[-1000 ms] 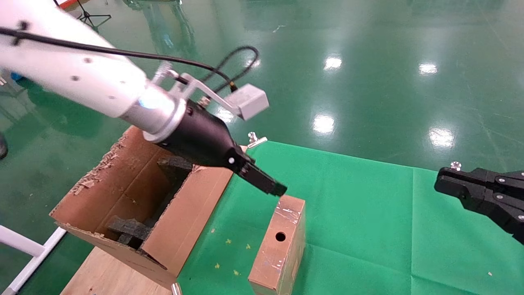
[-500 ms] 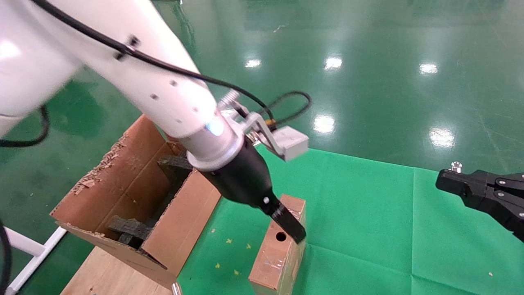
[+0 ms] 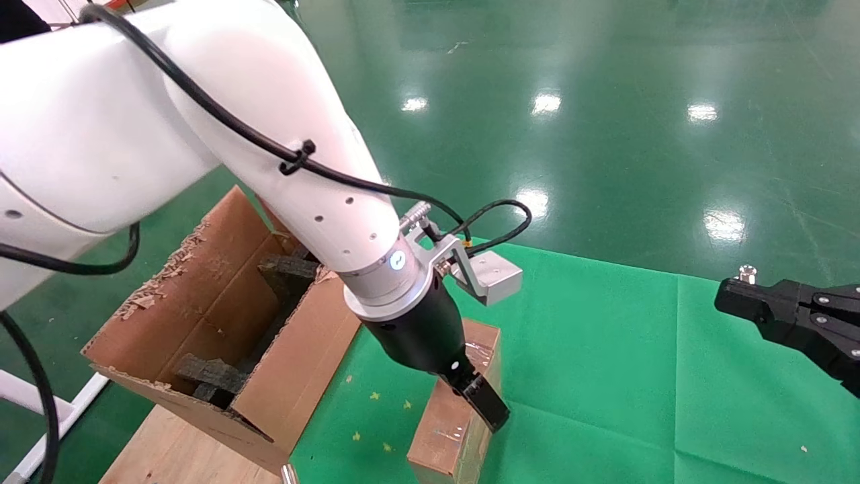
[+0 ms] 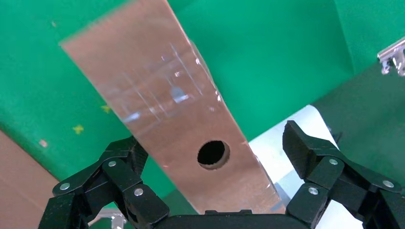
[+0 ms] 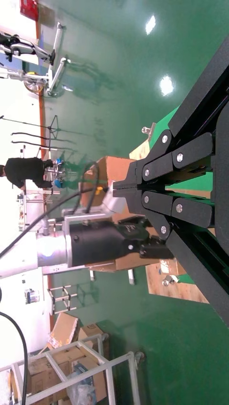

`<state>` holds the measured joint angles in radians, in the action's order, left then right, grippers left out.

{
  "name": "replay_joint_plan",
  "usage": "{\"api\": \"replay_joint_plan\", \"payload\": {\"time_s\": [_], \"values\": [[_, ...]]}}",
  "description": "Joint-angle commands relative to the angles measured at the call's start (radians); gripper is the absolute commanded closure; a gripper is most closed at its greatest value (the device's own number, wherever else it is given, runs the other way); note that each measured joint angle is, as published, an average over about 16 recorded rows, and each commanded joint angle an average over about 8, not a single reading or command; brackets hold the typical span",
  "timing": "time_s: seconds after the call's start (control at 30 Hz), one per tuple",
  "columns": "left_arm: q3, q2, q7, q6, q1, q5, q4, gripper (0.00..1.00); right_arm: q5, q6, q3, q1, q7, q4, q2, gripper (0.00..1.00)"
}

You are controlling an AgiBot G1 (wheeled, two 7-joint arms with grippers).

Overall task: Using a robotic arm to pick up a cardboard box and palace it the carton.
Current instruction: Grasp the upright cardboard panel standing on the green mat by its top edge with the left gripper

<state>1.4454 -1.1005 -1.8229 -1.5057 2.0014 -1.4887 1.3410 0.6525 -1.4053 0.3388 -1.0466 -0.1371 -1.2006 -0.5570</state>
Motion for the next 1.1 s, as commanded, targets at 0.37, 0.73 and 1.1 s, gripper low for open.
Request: {"api": "replay_joint_plan", "payload": {"time_s": [0.37,0.73,1.1], "values": [[0.011,-0.007,0.009,0.003,-0.012,0.000,-0.003,0.94,0.000,0.000,0.000,0.000,0.000,0.000,0.000,0.00],[0.005,-0.004,0.004,0.003,-0.009,0.000,-0.002,1.00,0.000,0.000,0.000,0.000,0.000,0.000,0.000,0.00],[0.003,-0.003,0.003,0.003,-0.007,0.001,-0.001,1.00,0.000,0.000,0.000,0.000,0.000,0.000,0.000,0.00]]}}
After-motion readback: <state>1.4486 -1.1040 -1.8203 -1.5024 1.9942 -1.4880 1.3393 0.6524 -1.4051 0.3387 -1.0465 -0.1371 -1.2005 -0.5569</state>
